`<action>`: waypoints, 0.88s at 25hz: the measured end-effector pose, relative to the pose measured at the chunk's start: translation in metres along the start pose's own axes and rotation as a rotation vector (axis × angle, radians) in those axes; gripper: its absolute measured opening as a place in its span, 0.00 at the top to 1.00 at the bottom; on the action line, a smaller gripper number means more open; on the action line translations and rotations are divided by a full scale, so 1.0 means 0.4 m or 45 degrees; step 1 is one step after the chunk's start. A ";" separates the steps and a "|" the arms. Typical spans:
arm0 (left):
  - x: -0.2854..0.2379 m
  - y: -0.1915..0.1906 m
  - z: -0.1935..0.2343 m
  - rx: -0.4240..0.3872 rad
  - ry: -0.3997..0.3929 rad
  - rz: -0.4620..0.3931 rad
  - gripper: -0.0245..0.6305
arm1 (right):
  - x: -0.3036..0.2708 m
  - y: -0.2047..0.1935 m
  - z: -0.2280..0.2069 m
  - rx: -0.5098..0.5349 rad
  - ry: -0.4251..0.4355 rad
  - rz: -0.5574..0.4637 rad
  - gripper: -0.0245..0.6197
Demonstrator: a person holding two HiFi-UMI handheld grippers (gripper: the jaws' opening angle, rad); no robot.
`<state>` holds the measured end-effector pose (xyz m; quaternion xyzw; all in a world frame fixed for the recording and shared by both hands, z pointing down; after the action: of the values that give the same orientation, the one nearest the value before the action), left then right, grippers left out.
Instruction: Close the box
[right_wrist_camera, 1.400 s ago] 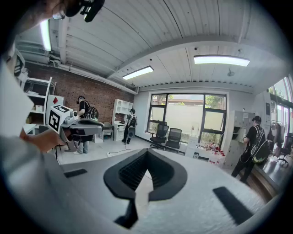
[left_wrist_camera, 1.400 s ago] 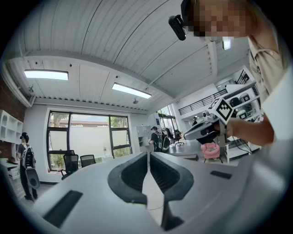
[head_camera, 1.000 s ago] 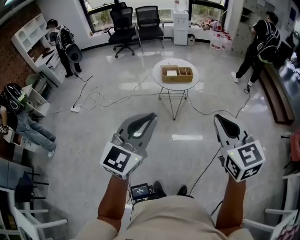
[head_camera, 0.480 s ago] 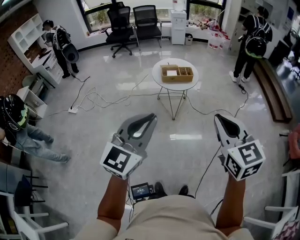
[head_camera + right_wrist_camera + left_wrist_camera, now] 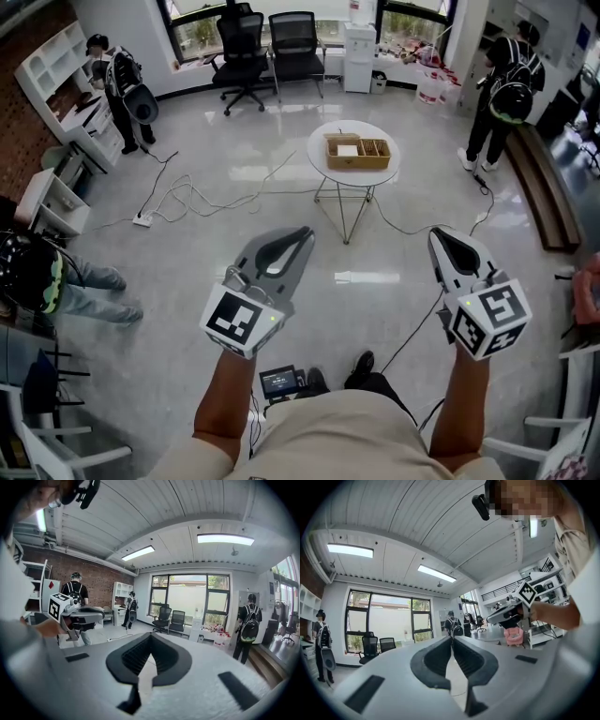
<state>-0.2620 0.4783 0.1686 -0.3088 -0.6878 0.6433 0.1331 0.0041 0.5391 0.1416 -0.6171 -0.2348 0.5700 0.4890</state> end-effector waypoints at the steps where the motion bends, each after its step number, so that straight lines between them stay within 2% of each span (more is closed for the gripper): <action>1: -0.001 -0.001 0.006 0.001 0.000 0.002 0.93 | -0.006 0.004 -0.003 -0.001 0.002 -0.002 0.97; 12: -0.102 -0.008 0.078 0.005 0.060 0.058 0.93 | -0.135 0.042 -0.110 -0.005 0.064 -0.037 0.97; 22: -0.317 0.013 0.128 0.020 0.105 0.121 0.93 | -0.300 0.064 -0.308 -0.002 0.153 -0.029 0.97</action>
<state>-0.1921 0.3615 0.1839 -0.3663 -0.6614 0.6408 0.1332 0.0836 0.3853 0.1606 -0.6480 -0.2123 0.5261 0.5082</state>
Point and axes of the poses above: the fingertips, and each gripper's own axes: x backward along the fingers, z to its left, y out of its top, the point moved 8 cm from there along x, backward along the fingers, and after that the axes turned 15 degrees about z, right-handed, at the moved point
